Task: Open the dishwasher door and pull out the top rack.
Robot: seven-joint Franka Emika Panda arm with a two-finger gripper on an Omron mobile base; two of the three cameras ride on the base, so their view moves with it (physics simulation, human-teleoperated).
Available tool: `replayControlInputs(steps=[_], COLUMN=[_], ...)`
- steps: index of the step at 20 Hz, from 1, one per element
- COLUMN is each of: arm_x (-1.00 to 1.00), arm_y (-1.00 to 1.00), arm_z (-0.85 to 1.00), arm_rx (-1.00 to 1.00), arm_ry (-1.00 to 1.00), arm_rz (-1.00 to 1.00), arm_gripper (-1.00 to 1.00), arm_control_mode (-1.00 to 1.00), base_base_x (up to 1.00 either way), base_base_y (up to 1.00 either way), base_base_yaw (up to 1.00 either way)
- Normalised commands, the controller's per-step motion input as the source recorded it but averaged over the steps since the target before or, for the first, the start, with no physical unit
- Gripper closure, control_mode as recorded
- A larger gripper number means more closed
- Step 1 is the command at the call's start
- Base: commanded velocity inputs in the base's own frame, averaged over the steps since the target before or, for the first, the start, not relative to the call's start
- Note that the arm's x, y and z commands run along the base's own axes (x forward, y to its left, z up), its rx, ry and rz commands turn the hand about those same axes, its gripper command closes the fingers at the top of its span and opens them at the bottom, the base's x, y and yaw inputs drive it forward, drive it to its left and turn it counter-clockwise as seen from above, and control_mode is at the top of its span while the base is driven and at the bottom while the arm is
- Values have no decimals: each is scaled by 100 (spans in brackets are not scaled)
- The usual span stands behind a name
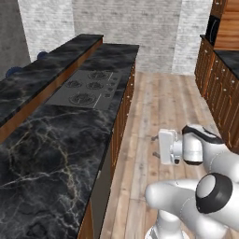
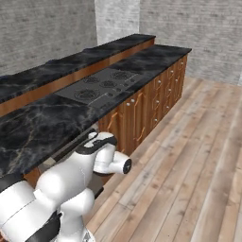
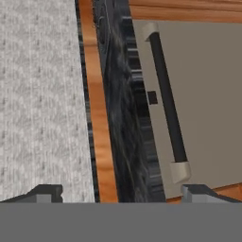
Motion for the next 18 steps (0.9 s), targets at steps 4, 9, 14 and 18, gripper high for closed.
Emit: replayControlInputs(steps=[4,9,14,18], arm_x=[12,16,14,6], arm_y=[29,30,30,26], arm_z=[-26,-35,-28,-14], arm_rx=[0,0,0,0], arm_ry=[0,0,0,0], arm_rz=[-4,-2,-2,-3], arm_gripper=[-100,-100,-100,-100], arm_control_mode=[-100,-100,-100,-100], base_base_x=[0,0,0,0], base_base_y=[0,0,0,0], base_base_yaw=[0,0,0,0])
